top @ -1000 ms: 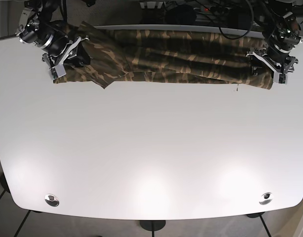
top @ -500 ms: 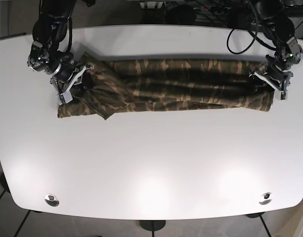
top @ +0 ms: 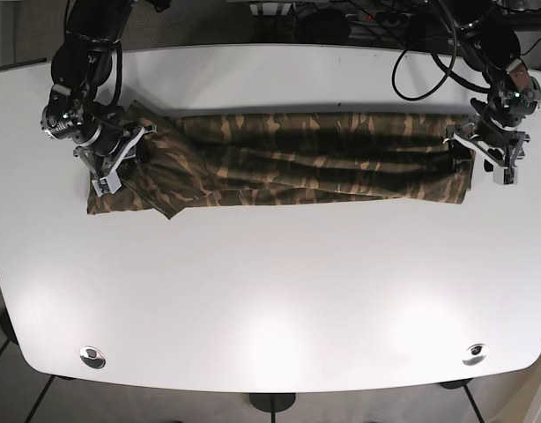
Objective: Fold the T-shirt properly
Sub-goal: 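Grasp the folded strip's edge with both grippers and fold it over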
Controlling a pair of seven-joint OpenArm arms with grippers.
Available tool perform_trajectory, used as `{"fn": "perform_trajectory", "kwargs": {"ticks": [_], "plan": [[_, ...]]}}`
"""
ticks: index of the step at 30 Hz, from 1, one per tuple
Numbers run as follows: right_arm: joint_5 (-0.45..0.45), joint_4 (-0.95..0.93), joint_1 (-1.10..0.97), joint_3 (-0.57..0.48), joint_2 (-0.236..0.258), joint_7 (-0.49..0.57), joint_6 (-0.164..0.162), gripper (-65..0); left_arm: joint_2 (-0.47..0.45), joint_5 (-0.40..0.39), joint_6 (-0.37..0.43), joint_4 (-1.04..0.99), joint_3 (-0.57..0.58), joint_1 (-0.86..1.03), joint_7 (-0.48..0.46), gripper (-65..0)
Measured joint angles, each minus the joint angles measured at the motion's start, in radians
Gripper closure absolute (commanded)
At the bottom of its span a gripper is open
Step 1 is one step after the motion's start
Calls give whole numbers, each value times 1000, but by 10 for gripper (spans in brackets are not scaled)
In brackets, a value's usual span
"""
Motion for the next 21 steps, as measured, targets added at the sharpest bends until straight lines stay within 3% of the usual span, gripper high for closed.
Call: {"fn": "perform_trajectory", "kwargs": {"ticks": [5,7,16,18,21], "plan": [[1,3,0,2,-27,1,-6,-119,-32,-6,5,-92,70,-73,-2,-447],[2,3,0,2,-26,0,-6,-119,-41,-6,53,-139,83,-106,-2,-447],[-1,3,0,5,-39,6,-7,-117,-91,-3,61,-315,153,-185,-10,-437],[-1,3,0,5,-42,8,-7,-117,-83,-5,60,-316,158,-190,-10,-372],[1,3,0,5,-44,8,-7,-117,-80,-11,60,-316,157,-198,-17,-103]]}}
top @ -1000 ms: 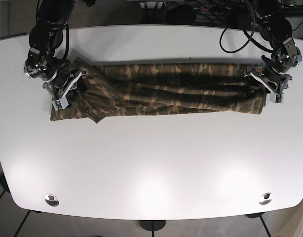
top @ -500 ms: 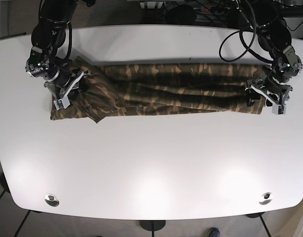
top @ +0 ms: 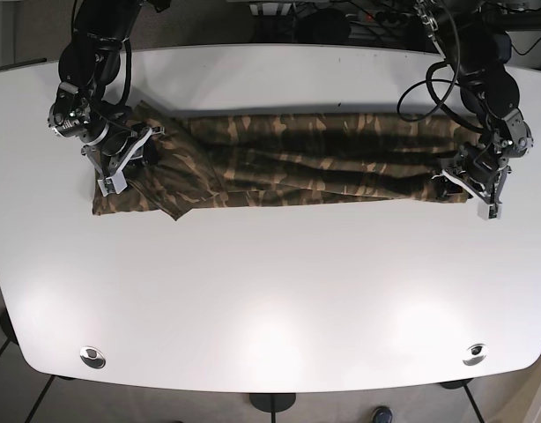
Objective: Fold the T-shirt properly
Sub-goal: 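Grasp the folded strip's edge with both grippers and fold it over, then press the folded strip flat with both grippers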
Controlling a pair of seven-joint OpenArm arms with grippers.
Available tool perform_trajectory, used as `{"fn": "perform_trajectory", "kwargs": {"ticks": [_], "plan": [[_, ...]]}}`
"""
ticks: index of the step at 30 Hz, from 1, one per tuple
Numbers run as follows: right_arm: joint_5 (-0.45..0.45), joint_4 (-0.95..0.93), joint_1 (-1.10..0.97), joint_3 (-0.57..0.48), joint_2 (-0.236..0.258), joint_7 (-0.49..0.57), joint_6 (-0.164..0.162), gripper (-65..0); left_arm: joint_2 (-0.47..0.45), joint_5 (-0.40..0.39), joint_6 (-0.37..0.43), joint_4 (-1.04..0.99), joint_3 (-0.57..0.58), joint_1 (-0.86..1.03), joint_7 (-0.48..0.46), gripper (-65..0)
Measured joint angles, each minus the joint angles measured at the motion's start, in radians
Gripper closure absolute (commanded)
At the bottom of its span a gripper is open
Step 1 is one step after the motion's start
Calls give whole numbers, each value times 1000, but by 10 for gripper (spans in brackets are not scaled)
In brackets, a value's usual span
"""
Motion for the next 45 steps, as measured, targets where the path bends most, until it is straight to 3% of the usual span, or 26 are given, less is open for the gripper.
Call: {"fn": "perform_trajectory", "kwargs": {"ticks": [2,4,12,19,21,23,24,26,28,31,32,35,38,45], "plan": [[1,0,0,0,0,0,0,-117,-1,0,0,0,2,0,0,-3],[1,0,0,-1,0,0,0,-117,2,1,0,11,2,3,5,0],[1,0,0,0,-1,0,0,-117,21,-8,-10,405,-45,206,14,0],[2,0,0,0,-3,0,0,-117,6,-4,-7,387,-75,324,8,-6],[1,0,0,0,-3,0,1,-117,-18,-5,-11,319,-67,327,11,-64],[2,-1,0,0,-3,0,1,-117,-43,-4,-10,272,-68,322,8,-193],[2,-1,0,-1,-3,0,2,-117,-56,-3,-7,245,-71,322,7,-307],[2,-1,0,-1,-3,0,4,-117,-73,-3,-7,224,-71,323,8,-404],[1,-1,0,-1,-3,0,4,-117,-80,-4,-13,242,-88,324,10,-417],[3,-1,0,-1,-3,0,4,-117,-72,-79,-183,319,-190,324,54,-418],[5,-1,0,-1,-3,0,4,-117,-70,-132,-192,329,-239,318,130,-418],[5,-1,0,-1,-3,0,4,-117,-61,-159,-188,320,-314,287,254,-419],[5,-1,0,-1,-3,0,4,-117,-61,-207,-188,235,-322,221,267,-421],[7,-1,0,0,-3,0,4,-117,-65,-206,-188,16,-332,204,261,-418]]}}
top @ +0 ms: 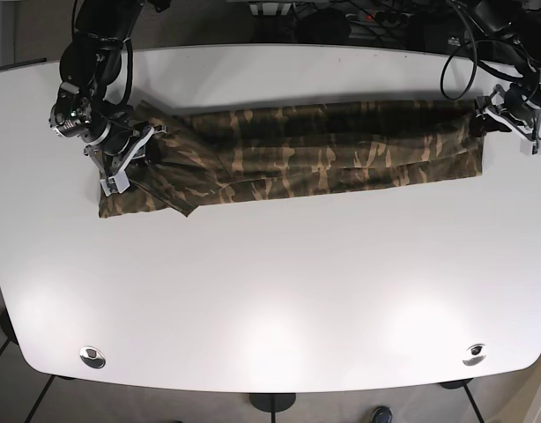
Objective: Fold the T-shirt properly
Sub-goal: 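Press the folded strip flat with both grippers, then move the left gripper to the strip's middle and grasp it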
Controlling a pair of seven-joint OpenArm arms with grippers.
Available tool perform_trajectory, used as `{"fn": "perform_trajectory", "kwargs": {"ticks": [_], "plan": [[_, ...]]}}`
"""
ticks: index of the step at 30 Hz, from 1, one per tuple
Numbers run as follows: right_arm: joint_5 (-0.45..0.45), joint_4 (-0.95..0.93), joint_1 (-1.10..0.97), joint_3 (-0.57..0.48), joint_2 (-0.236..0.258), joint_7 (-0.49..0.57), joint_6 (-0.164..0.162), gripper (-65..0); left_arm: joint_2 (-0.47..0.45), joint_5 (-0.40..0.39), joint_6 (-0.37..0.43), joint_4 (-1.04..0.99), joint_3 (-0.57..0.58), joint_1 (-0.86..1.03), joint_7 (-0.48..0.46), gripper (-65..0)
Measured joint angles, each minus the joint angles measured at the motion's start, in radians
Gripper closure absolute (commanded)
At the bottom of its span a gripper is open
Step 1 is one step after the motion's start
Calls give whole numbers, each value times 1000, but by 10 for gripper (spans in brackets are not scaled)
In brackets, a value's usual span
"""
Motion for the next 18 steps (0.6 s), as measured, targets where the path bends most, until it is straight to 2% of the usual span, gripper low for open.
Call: {"fn": "perform_trajectory", "kwargs": {"ticks": [4,7,9,10,11,13,14,15,18], "plan": [[-2,0,0,0,0,0,0,-117,4,-26,0,-25,45,-2,-32,-415],[-2,0,0,0,0,0,0,-117,4,-114,0,-25,91,-2,30,-390],[-1,0,0,0,0,0,0,-117,14,-148,-2,-28,97,-2,42,-235],[-2,0,0,0,0,0,0,-117,19,-150,-3,-31,97,-1,46,-100],[-2,0,0,0,0,0,0,-117,18,-149,-2,-32,97,0,55,-35],[-2,0,0,0,0,0,0,-117,18,-148,-2,-26,97,1,58,-26],[-2,0,0,0,0,0,0,-117,23,-127,-1,18,97,5,89,-26],[-2,0,0,0,-2,0,0,-117,28,-105,0,68,100,13,115,-26],[-6,0,0,6,-15,3,0,-117,79,-103,1,306,100,61,116,-28]]}}
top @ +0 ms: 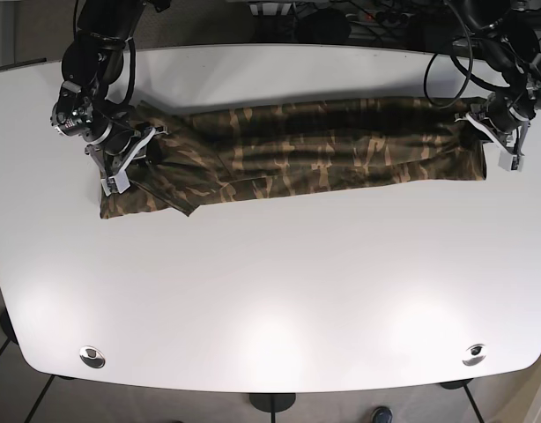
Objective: Fold the T-shirt properly
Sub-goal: 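Move the left gripper to the strip's middle and grasp it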
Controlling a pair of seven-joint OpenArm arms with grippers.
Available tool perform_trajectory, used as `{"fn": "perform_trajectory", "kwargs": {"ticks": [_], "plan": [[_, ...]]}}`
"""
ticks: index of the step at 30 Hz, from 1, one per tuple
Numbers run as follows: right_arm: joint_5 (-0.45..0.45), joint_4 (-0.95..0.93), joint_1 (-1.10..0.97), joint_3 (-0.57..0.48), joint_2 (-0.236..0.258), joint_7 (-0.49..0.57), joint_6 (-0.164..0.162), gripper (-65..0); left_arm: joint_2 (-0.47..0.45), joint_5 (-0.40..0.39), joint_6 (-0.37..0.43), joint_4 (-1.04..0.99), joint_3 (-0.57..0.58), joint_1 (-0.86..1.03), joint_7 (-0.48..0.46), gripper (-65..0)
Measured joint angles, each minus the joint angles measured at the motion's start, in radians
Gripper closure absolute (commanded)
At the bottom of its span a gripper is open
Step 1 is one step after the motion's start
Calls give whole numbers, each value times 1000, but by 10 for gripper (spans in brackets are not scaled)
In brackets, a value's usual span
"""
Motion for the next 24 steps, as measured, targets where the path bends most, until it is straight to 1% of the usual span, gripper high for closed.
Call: {"fn": "perform_trajectory", "kwargs": {"ticks": [2,5,9,10,14,16,18,22,23,24], "plan": [[1,0,0,-1,-2,1,0,-117,53,4,0,134,14,12,6,-28],[0,0,0,-2,-2,1,0,-117,132,3,0,233,106,15,49,-28],[0,0,0,-2,-2,1,0,-117,214,11,0,235,266,-13,61,-28],[0,0,0,-2,-2,1,0,-117,251,11,0,235,311,-38,67,-28],[1,0,0,-2,-2,1,0,-117,329,1,0,196,382,-110,53,-29],[1,0,0,-2,-2,1,0,-117,345,9,29,156,400,-134,56,-29],[0,0,0,-2,-2,1,0,-117,346,11,53,99,442,-163,56,-29],[1,0,0,-1,-2,1,0,-117,346,12,57,52,500,-179,56,-33],[1,0,0,-1,-2,1,0,-117,343,11,58,40,526,-183,56,-51],[0,0,0,-1,-2,1,0,-117,343,11,60,25,552,-191,56,-118]]}}
